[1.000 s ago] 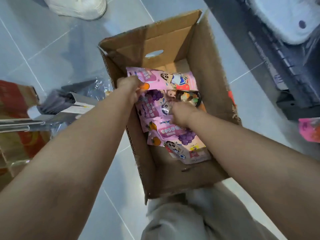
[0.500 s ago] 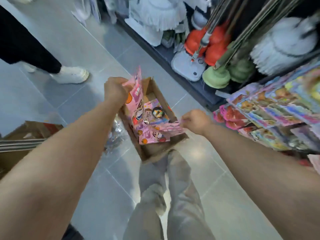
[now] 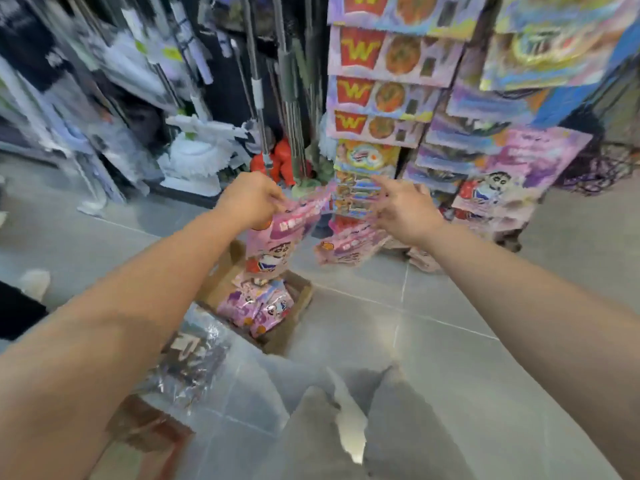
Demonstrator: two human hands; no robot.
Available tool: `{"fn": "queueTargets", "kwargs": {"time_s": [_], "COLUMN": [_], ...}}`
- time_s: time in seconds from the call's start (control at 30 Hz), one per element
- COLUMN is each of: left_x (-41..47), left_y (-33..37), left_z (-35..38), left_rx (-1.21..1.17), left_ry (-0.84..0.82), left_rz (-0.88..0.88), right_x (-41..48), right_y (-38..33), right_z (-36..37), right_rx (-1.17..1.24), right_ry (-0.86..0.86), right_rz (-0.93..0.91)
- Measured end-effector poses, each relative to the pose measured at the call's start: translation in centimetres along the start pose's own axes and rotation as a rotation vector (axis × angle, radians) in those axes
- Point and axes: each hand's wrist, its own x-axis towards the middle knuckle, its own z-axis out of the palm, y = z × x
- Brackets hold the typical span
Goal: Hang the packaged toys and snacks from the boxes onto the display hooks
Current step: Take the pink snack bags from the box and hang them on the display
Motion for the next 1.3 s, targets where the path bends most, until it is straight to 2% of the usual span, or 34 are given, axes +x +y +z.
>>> {"fn": "queueTargets", "kwargs": {"time_s": [0.17, 0.27, 0.4, 0.47, 0.57, 0.7, 0.83, 0.97, 1.07, 1.3], "left_x": [0.7, 1.1, 1.7, 1.8, 2.4, 4.8, 8.2, 12.7, 15.6, 18.8], "left_y": [11.0, 17.7, 24.8, 28.2, 32.4, 36.5, 40.2, 42.5, 43.6, 45.8], "left_z": [0.2, 1.3, 3.4, 4.8, 6.9, 9.7, 11.4, 12.2, 12.6, 12.9], "left_rx": [-0.073, -0.032, 0.077, 0.154, 0.144, -0.145, -0.364, -0.661, -0.726, -0.838], "left_ry": [-0.039, -0.024, 0.040, 0.058, 0.067, 0.056, 0.129, 0.212, 0.233, 0.311], "left_rz": [0.223, 0.308, 0.377, 0.413, 0.437, 0.357, 0.277, 0.052, -0.074, -0.188], "right_x": [-5.8, -8.8, -11.7, -12.8, -13.7, -13.8, -12.4, -10.1, -7.6, -3.9], "right_y": [6.4, 10.8, 15.8, 18.3, 21.8, 26.9, 31.3, 34.7, 36.4, 39.4], "right_z": [-3.9, -5.3, -6.8, -7.6, -8.6, -9.6, -10.0, -9.9, -10.0, -11.0], "right_rx": [0.043, 0.105, 0.140, 0.098, 0.025, 0.094, 0.128, 0.209, 0.240, 0.374], "right_ry": [0.040, 0.077, 0.143, 0.155, 0.156, 0.159, 0.196, 0.226, 0.186, 0.109], "right_rz": [0.046, 0.101, 0.185, 0.189, 0.206, 0.279, 0.358, 0.456, 0.459, 0.419]}}
